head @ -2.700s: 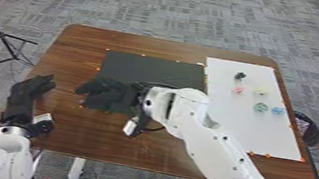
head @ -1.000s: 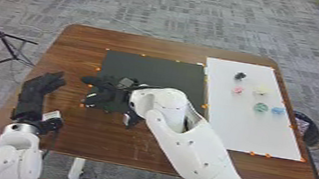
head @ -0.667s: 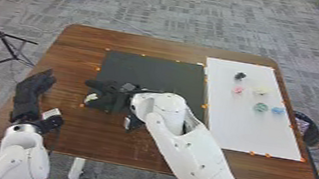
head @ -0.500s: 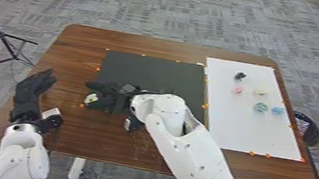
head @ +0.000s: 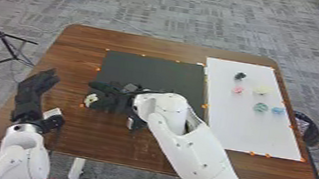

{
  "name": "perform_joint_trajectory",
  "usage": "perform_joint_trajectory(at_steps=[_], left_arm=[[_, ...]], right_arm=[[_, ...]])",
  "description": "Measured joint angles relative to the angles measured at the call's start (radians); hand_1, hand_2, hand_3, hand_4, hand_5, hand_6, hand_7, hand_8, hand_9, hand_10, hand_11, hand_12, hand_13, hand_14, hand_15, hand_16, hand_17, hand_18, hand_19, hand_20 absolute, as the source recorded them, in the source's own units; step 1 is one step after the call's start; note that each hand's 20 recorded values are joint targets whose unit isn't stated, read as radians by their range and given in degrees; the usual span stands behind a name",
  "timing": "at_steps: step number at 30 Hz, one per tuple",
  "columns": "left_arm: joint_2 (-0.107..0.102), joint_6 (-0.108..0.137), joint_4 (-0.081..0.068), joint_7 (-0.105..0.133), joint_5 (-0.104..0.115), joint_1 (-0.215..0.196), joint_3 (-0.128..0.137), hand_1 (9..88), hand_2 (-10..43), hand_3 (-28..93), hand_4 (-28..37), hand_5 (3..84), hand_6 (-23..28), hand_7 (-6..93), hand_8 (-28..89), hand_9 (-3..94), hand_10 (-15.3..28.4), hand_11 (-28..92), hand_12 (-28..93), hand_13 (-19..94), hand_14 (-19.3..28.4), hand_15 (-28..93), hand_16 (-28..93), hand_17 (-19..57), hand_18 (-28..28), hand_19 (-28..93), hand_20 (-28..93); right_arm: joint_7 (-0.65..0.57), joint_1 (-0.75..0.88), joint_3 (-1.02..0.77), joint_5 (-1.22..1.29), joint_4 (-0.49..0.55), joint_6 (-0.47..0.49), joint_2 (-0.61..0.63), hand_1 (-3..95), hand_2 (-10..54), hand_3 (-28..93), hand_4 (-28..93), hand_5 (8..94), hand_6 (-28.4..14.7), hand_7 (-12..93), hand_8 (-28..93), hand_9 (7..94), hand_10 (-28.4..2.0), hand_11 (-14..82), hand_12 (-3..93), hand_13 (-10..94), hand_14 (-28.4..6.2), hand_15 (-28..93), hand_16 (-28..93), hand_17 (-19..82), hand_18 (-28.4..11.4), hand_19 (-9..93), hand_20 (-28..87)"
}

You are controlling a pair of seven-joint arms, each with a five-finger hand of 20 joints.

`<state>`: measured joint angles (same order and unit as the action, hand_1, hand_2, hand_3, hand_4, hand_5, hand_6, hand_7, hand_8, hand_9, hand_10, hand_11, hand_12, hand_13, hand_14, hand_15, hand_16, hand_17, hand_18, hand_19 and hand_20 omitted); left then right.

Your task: Arrange flowers

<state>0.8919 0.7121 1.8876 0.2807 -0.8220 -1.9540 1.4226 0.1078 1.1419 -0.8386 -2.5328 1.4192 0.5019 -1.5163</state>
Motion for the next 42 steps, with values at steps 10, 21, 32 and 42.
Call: perform_joint_trajectory(at_steps=[10, 21, 32, 42], left_arm=[[0.002, 0.006, 0.027, 0.011, 0.006, -0.03, 0.002, 20.8, 22.7, 71, -28.3, 46.9, 2.3, 17.2, -10, 50.1, 13.1, 19, 8, 38, 13.3, 12, -2, 1.5, 8.5, 4, 12], [0.008, 0.011, 0.038, 0.016, 0.008, -0.06, 0.009, 24.1, 16.3, 74, -28.3, 47.5, 2.5, 18.3, -10, 50.5, 12.9, 21, 9, 39, 14.2, 12, -2, 4.3, 10.1, 9, 15], [0.009, 0.012, 0.038, 0.016, 0.008, -0.06, 0.009, 25.8, 12.6, 74, -28.2, 48.7, 2.7, 19.3, -10, 51.1, 12.7, 22, 11, 40, 15.0, 16, 0, 6.2, 12.4, 19, 21], [0.034, -0.047, 0.055, -0.057, -0.085, -0.082, 0.077, 26.0, 12.5, 74, -28.3, 49.3, 2.7, 19.5, -10, 51.4, 12.6, 23, 11, 40, 14.9, 16, 0, 5.3, 12.7, 17, 20]], right_arm=[[-0.076, -0.027, 0.039, 0.487, 0.201, -0.203, 0.142, 15.5, 10.0, 59, -14, 38.8, -4.1, 14, -7, 57.2, -15.4, 8.6, 14.8, 63, -19.5, 64, 29, 25, -28.0, 73, 66], [-0.118, -0.027, -0.045, 0.409, 0.514, -0.539, 0.436, 28.4, -3.1, 64, -13, 58.1, -3.0, 28, -7, 68.9, -14.9, 21.0, 21.3, 61, -16.9, 60, 33, 24, -25.1, 70, 61], [-0.102, 0.069, -0.189, 0.144, 0.345, -0.83, 0.736, 32.5, -9.5, 70, -17, 59.8, -0.8, 40, -8, 73.2, -13.6, 38.4, 30.4, 65, -15.1, 71, 40, 29, -25.4, 79, 67], [-0.06, 0.26, -0.412, 0.053, 0.251, -0.708, 0.836, 29.4, -9.5, 69, -17, 61.7, -0.4, 40, -10, 74.7, -13.4, 41.9, 32.3, 67, -15.0, 72, 42, 31, -26.0, 81, 68]])
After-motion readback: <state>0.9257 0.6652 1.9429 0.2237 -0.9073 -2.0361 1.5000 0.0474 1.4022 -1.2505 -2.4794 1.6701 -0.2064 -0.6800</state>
